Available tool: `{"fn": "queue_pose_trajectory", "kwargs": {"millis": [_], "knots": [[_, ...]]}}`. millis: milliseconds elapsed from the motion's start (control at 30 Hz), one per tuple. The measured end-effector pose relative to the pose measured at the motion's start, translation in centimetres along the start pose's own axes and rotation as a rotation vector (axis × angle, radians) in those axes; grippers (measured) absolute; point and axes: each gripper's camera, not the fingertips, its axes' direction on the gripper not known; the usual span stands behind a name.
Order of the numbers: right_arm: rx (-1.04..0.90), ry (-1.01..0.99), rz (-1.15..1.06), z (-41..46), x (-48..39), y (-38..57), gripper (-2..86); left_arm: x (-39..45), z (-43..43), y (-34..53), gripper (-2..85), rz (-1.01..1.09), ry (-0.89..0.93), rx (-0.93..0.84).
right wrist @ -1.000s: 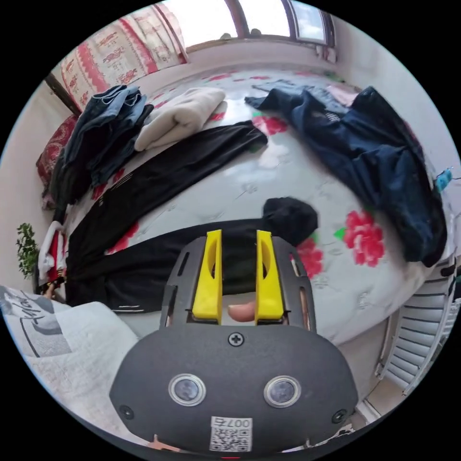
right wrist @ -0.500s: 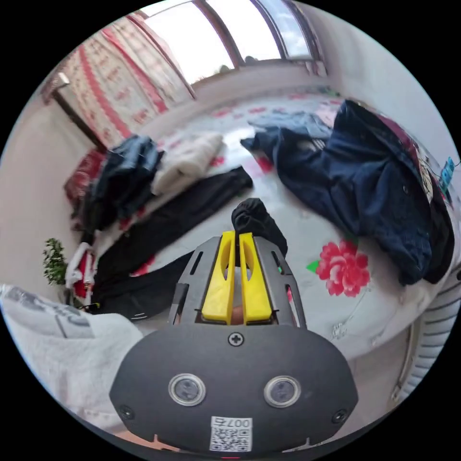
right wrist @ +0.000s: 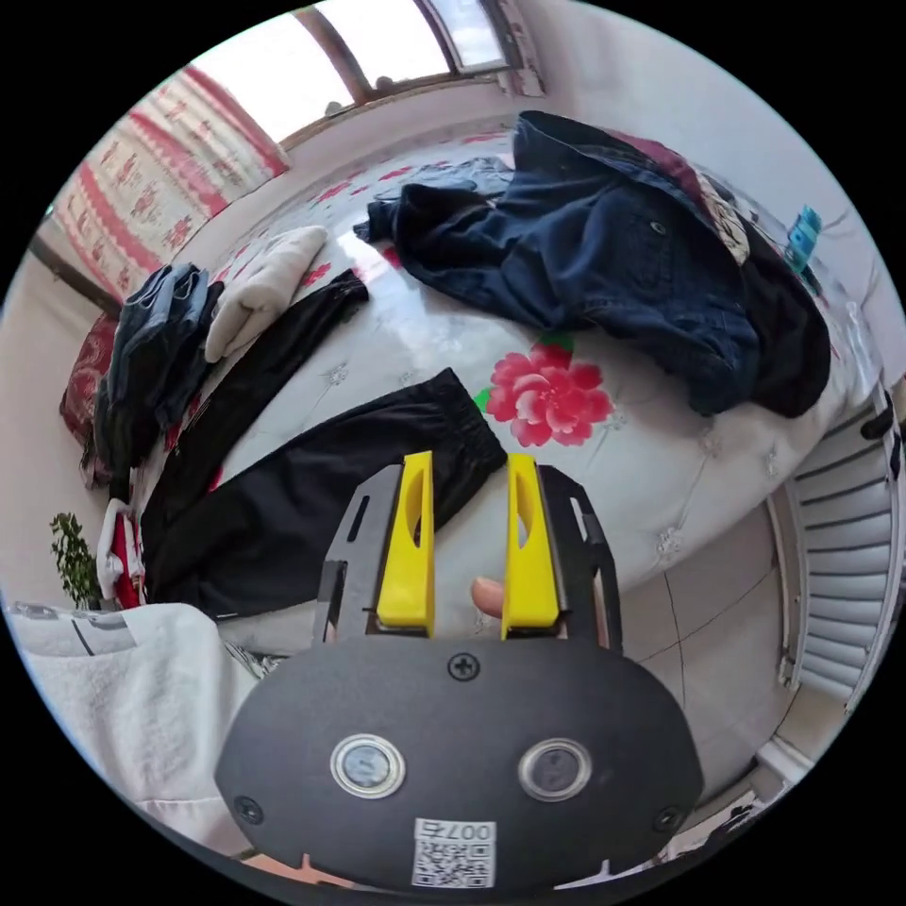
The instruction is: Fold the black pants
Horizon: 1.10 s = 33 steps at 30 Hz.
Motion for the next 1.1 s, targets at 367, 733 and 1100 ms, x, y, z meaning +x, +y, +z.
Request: {"fn": "queue_pose_trajectory", "kwargs": {"millis": [367,733,1100], "knots": [[-0.293,0.124,-0.084,9.9,-0.4,-5.6,5.6,4.2,2.4,-2.3,-0.9,0.179,-0.12,-0.156],[-0.369,0.054,-0.193,7.9,1.0,-5.7,2.7,2.9,0.6,0.4,-0.9,0.26,-0.035,-0.172],[-0.312,0.15,-0.138,10.4,1.2,-5.0,3.4,2.2,0.5,2.2,-0.9,0.254,0.005,-0.127]]}}
